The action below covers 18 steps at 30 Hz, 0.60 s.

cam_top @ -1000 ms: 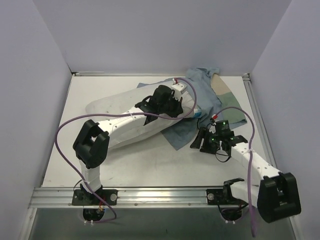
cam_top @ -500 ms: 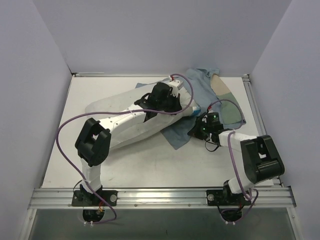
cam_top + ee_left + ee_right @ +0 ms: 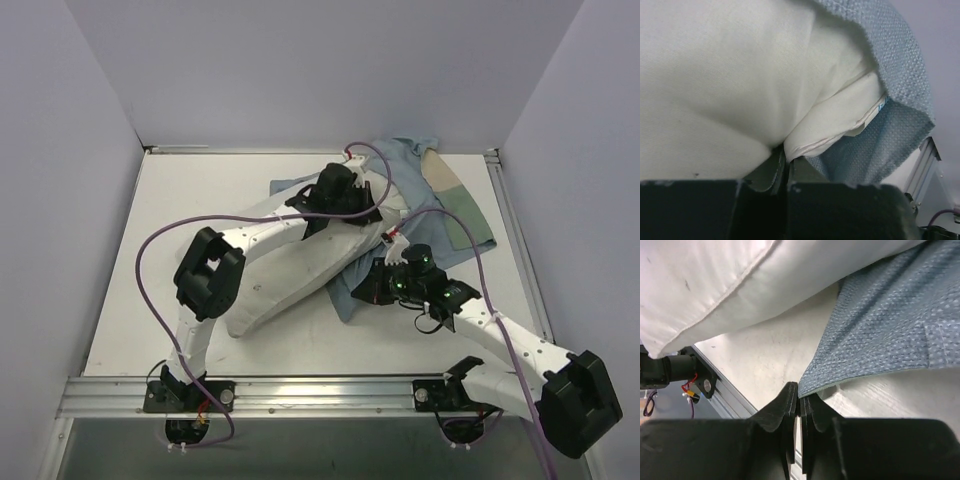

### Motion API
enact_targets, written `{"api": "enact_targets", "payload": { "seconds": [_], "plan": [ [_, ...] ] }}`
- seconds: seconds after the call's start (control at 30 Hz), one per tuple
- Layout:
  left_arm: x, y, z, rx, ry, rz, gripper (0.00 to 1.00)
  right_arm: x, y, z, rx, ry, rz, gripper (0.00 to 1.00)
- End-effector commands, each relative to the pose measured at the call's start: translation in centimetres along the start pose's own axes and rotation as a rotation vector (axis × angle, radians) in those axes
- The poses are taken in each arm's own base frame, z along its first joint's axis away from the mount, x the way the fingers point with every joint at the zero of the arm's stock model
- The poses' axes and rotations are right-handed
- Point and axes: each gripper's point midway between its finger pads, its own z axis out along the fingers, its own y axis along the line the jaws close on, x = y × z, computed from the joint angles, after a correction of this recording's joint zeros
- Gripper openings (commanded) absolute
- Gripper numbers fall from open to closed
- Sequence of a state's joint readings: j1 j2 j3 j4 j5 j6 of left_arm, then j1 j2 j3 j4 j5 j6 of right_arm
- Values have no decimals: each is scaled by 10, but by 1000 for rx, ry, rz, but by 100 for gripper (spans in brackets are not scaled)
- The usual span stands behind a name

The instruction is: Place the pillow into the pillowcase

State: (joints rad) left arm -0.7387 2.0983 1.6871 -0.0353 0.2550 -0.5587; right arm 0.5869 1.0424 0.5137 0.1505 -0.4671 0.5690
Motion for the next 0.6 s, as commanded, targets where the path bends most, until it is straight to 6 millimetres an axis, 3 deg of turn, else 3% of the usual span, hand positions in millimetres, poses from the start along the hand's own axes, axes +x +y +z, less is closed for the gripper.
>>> {"api": "enact_targets", "payload": {
  "seconds": [0.0, 0.03, 0.1, 0.13, 0.17, 0.2, 0.23, 0.3, 0.37, 0.43, 0.5, 0.57],
  "plan": [
    [20, 37, 12, -66, -2, -105, 0, 13, 40, -32, -165, 97, 21, 6],
    [48, 51, 11, -86, 45, -131, 0, 10, 40, -39, -156, 102, 17, 28],
    [77, 55, 6, -69, 112, -171, 0, 1, 42, -59, -134, 91, 14, 42],
    [103, 65, 3, -82, 159, -186, 0, -17, 52, -72, -142, 46, -23, 46],
    [116, 65, 0, -80, 184, -182, 0, -28, 52, -82, -121, 12, -55, 46],
    [125, 66, -4, -81, 201, -182, 0, -25, 40, -94, -47, 22, -101, 46],
    [146, 72, -10, -86, 244, -193, 0, -52, 28, -108, 73, -65, -134, 44],
    [153, 70, -15, -73, 250, -198, 0, -58, -6, -120, 270, -33, -202, 39],
    [166, 72, -23, -76, 275, -201, 0, -81, -35, -129, 443, -45, -289, 34],
    [170, 70, -29, -64, 282, -207, 0, -89, -63, -122, 553, 27, -342, 33],
    [172, 67, -32, -41, 283, -224, 0, -96, -79, -108, 596, 94, -328, 31],
    [171, 63, -32, -18, 284, -232, 0, -99, -87, -97, 591, 103, -320, 37]
  ]
}}
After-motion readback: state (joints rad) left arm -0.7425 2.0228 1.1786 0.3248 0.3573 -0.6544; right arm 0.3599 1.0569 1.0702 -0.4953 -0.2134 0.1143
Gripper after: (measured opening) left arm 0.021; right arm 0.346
